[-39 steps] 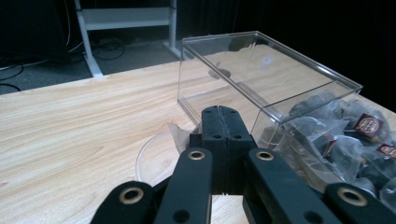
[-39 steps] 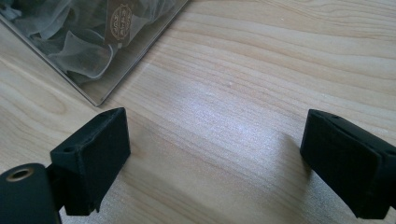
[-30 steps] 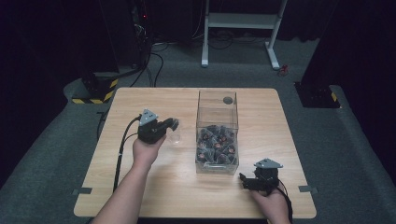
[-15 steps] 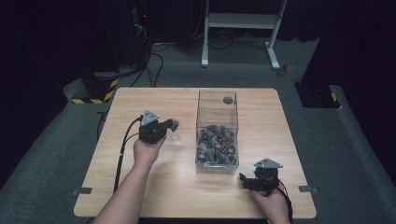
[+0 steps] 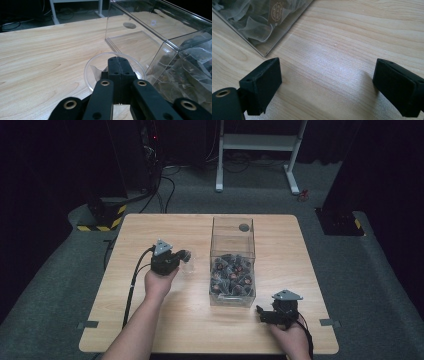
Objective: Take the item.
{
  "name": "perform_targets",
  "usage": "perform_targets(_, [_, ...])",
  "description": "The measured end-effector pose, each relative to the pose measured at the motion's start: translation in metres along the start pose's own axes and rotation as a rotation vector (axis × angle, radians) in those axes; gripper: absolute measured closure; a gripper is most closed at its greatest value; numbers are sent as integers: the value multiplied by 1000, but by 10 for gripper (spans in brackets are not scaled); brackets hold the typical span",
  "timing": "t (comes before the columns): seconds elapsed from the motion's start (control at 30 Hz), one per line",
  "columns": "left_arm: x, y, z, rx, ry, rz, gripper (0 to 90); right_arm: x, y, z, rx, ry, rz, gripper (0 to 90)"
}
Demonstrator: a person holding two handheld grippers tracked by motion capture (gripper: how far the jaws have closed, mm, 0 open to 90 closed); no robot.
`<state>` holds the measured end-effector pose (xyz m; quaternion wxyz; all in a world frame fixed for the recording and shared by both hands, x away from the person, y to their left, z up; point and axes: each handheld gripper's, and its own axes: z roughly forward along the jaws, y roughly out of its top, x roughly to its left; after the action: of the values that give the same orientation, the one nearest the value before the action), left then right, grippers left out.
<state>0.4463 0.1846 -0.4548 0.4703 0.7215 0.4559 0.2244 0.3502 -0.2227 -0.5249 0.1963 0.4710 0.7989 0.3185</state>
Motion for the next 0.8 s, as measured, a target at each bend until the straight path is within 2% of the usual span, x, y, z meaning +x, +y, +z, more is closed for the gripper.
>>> perform_targets(0.2, [-2,1,-1,-16,-9,-2,741,0,0,0,-1,0,4,82])
perform_targets(0.3, [-3,2,-3,-21,4,-2,657,0,0,0,-1,0,2,83])
perform_targets(0.4, [-3,2,-5,-14,17,4,518,0,0,0,-1,0,2,82])
perform_targets(0.63, [-3,-1,-12,-9,-27,-2,454,1,0,0,1,2,4,83])
perform_targets(0.8, [-1,-2,-19,-1,-26,-4,385,1,0,0,1,2,4,83])
